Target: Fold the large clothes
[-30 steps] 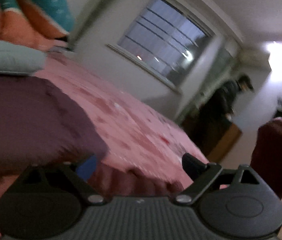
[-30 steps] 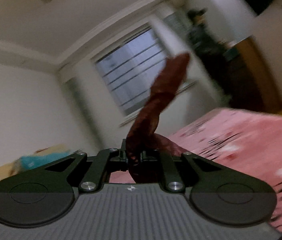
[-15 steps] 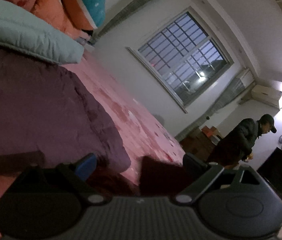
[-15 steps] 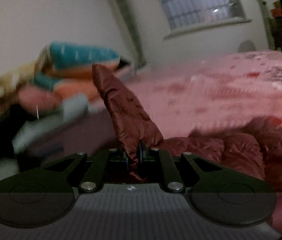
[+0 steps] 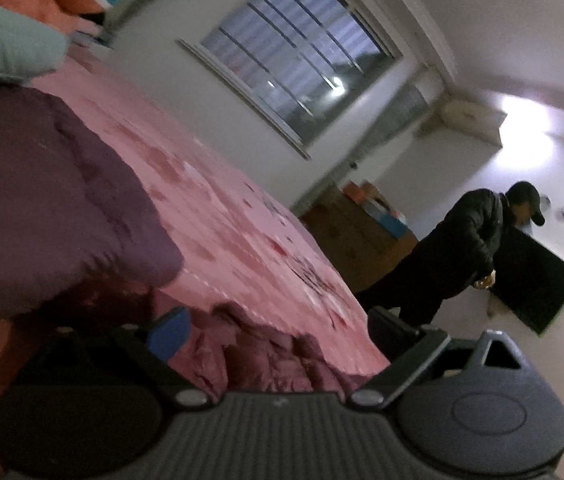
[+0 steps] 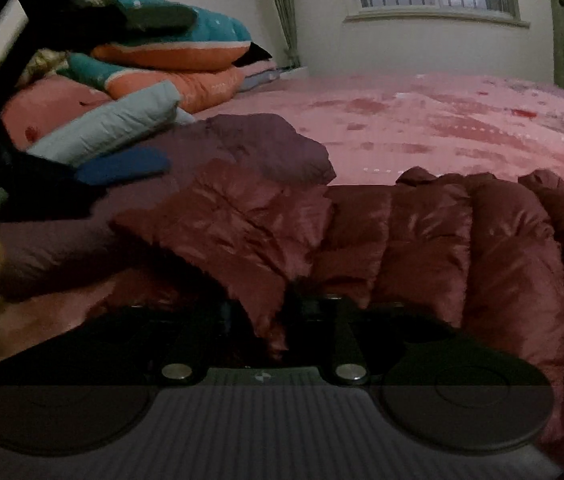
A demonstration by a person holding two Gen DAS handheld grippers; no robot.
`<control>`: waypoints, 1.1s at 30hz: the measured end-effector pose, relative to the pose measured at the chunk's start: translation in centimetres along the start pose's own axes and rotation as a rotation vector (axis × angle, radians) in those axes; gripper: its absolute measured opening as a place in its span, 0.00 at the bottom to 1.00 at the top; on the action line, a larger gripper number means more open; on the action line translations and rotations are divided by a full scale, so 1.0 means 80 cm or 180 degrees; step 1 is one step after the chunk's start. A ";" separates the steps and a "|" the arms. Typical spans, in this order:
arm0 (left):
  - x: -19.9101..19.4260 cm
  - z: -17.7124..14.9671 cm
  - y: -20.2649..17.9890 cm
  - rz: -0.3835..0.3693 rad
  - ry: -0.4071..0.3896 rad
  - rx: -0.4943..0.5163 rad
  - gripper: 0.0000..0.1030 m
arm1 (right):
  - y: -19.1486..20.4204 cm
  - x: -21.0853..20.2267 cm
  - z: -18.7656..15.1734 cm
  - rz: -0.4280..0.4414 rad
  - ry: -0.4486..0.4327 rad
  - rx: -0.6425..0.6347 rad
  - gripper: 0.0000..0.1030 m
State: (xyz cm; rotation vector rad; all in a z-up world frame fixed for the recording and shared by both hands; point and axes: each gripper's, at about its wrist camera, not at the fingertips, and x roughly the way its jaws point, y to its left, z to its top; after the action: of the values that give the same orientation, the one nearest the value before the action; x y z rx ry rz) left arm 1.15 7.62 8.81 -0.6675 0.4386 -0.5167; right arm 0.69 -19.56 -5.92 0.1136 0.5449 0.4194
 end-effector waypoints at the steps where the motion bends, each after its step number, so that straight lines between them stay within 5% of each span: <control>1: 0.003 -0.002 -0.001 -0.0025 0.0040 0.0031 0.93 | 0.003 -0.008 -0.003 0.0017 -0.0014 -0.0013 0.72; 6: 0.023 -0.015 -0.003 0.0000 0.0276 0.0083 0.93 | -0.008 -0.057 -0.008 -0.0050 -0.0104 -0.0123 0.76; 9: 0.034 -0.023 -0.004 0.0154 0.0413 0.0201 0.93 | -0.022 -0.090 -0.004 -0.0114 -0.0216 -0.0113 0.90; 12: 0.043 -0.032 -0.008 0.0457 0.0580 0.0415 0.93 | -0.049 -0.122 -0.003 -0.0520 -0.0371 -0.0142 0.90; 18: 0.060 -0.050 -0.012 0.0799 0.0776 0.0744 0.92 | -0.154 -0.143 -0.009 -0.1376 -0.0354 0.0451 0.80; 19: 0.063 -0.054 -0.013 0.0843 0.0819 0.0800 0.92 | -0.171 -0.141 -0.013 -0.1446 -0.0318 0.0564 0.71; 22: 0.072 -0.066 -0.013 0.0919 0.0917 0.0944 0.92 | -0.208 -0.125 -0.023 -0.1431 -0.0167 0.0924 0.59; 33: 0.085 -0.099 -0.002 0.1011 0.0973 0.1176 0.95 | -0.200 -0.099 -0.037 -0.1688 0.0038 0.0609 0.60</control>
State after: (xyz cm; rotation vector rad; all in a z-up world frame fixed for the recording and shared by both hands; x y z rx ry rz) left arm 2.19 -0.09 1.84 -0.1554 0.7021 -0.3829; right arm -1.29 -37.42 -8.10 0.1446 0.6020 -0.1494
